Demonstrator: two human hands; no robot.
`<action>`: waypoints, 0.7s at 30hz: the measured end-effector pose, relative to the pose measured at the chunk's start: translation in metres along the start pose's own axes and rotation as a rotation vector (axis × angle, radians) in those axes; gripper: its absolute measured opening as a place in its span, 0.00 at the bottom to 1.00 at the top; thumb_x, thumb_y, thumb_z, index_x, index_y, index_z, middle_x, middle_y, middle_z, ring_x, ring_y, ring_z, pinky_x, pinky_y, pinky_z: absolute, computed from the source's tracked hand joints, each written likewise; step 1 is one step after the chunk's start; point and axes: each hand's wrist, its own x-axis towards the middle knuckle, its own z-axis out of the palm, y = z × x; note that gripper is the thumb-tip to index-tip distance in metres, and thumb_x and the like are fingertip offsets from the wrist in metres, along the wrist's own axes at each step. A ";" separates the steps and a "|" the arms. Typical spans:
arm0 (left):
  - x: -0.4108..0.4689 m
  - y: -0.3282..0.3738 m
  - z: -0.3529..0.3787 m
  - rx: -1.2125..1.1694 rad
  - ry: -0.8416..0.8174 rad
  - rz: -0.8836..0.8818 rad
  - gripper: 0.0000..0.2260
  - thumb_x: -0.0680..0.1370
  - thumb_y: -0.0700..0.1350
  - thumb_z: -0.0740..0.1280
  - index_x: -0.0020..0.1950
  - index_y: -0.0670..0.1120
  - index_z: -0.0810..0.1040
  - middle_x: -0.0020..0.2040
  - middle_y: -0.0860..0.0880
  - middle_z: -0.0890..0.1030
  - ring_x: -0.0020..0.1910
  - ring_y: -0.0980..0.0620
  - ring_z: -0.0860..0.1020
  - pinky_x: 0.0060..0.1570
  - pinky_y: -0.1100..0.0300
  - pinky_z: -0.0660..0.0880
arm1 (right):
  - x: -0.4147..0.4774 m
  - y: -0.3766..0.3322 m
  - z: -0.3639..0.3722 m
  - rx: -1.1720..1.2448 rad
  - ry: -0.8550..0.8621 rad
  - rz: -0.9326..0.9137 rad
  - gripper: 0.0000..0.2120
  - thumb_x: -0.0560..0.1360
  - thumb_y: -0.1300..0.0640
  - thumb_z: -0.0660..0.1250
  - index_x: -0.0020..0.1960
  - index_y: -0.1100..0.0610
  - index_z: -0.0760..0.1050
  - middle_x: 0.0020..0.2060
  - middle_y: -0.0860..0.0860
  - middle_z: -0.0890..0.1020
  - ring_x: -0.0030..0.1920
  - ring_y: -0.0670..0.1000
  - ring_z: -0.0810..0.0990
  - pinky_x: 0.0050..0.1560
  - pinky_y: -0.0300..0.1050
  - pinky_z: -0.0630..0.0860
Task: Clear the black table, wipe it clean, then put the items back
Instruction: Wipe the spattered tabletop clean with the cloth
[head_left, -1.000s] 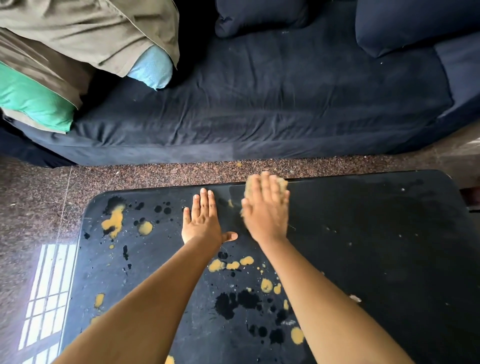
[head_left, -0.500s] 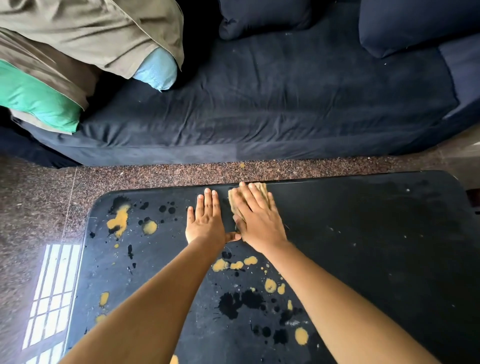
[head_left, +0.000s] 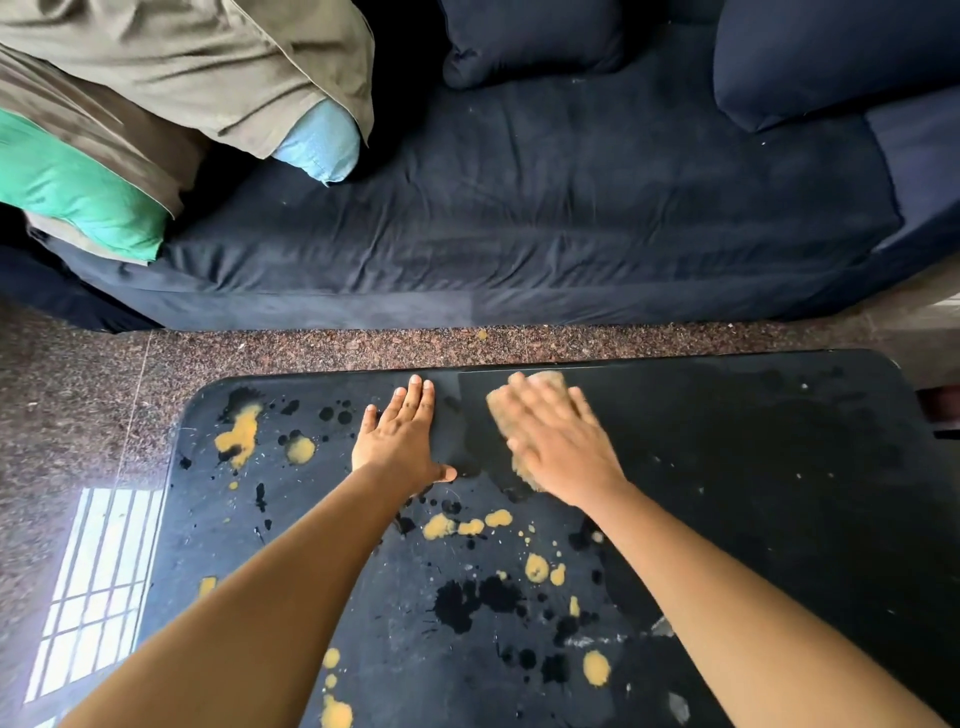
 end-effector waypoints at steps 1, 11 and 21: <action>0.000 0.001 0.000 -0.002 0.005 -0.003 0.51 0.72 0.62 0.68 0.76 0.47 0.33 0.77 0.51 0.34 0.77 0.52 0.38 0.74 0.49 0.41 | 0.003 0.004 -0.001 0.045 0.046 0.172 0.27 0.81 0.46 0.47 0.76 0.44 0.39 0.76 0.44 0.41 0.76 0.49 0.37 0.75 0.57 0.42; 0.001 0.003 0.001 -0.012 -0.004 -0.028 0.51 0.72 0.61 0.68 0.76 0.47 0.32 0.77 0.51 0.33 0.77 0.52 0.37 0.74 0.49 0.41 | -0.016 -0.014 0.014 0.007 -0.027 -0.156 0.28 0.77 0.45 0.41 0.76 0.44 0.40 0.76 0.44 0.42 0.75 0.49 0.39 0.75 0.58 0.44; 0.001 0.004 0.001 -0.004 -0.014 -0.039 0.51 0.73 0.61 0.68 0.76 0.47 0.31 0.76 0.51 0.32 0.76 0.52 0.37 0.74 0.49 0.40 | 0.010 -0.046 0.003 0.053 0.040 -0.049 0.31 0.79 0.46 0.52 0.77 0.46 0.42 0.77 0.45 0.42 0.76 0.49 0.38 0.75 0.57 0.43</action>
